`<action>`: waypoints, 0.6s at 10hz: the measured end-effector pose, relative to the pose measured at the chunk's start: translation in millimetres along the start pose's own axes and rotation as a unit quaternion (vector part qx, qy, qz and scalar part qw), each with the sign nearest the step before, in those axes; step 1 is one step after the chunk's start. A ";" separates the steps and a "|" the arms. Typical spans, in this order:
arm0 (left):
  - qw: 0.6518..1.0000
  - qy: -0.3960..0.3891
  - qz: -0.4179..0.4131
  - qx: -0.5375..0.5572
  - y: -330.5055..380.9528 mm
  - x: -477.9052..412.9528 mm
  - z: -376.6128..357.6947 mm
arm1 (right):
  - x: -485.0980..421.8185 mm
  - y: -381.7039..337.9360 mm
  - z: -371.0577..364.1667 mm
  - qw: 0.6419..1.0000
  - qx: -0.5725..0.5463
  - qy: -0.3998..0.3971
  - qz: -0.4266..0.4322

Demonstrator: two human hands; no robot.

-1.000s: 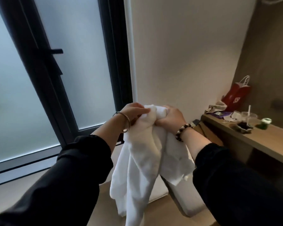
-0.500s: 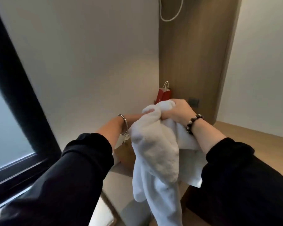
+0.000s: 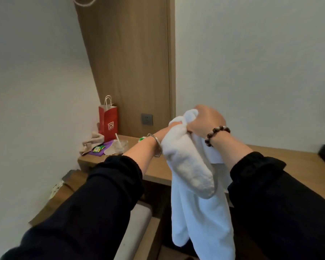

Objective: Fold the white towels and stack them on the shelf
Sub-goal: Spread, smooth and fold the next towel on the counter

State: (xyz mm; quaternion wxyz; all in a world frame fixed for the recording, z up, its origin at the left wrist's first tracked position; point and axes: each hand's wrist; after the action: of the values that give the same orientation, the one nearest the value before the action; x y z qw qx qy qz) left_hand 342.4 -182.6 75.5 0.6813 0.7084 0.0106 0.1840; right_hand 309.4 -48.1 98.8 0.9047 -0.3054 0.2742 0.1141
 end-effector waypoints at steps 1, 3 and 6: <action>0.991 -0.075 0.009 0.112 0.8 -75.7 -31.1 | -38.8 14.4 -14.3 0.996 0.076 0.046 0.029; 0.972 -0.192 -0.032 0.130 15.2 -183.0 -37.8 | -132.8 25.3 -85.3 0.962 0.207 0.134 0.120; 0.993 0.000 0.117 0.019 -74.9 -372.5 11.6 | -181.4 122.7 -277.0 0.956 0.181 -0.228 0.025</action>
State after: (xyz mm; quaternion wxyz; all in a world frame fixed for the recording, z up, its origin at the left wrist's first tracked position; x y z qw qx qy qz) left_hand 16.0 -287.4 -89.0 0.6417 0.7174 -0.0688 0.2624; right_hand -4.0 -128.9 -42.3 0.9802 -0.0949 0.0846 0.1518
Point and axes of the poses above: each hand's wrist, its own x-axis away from the middle knuckle, its own z-axis out of the back of the hand, y = z × x, and after that the axes turned 14 degrees about y, right-handed
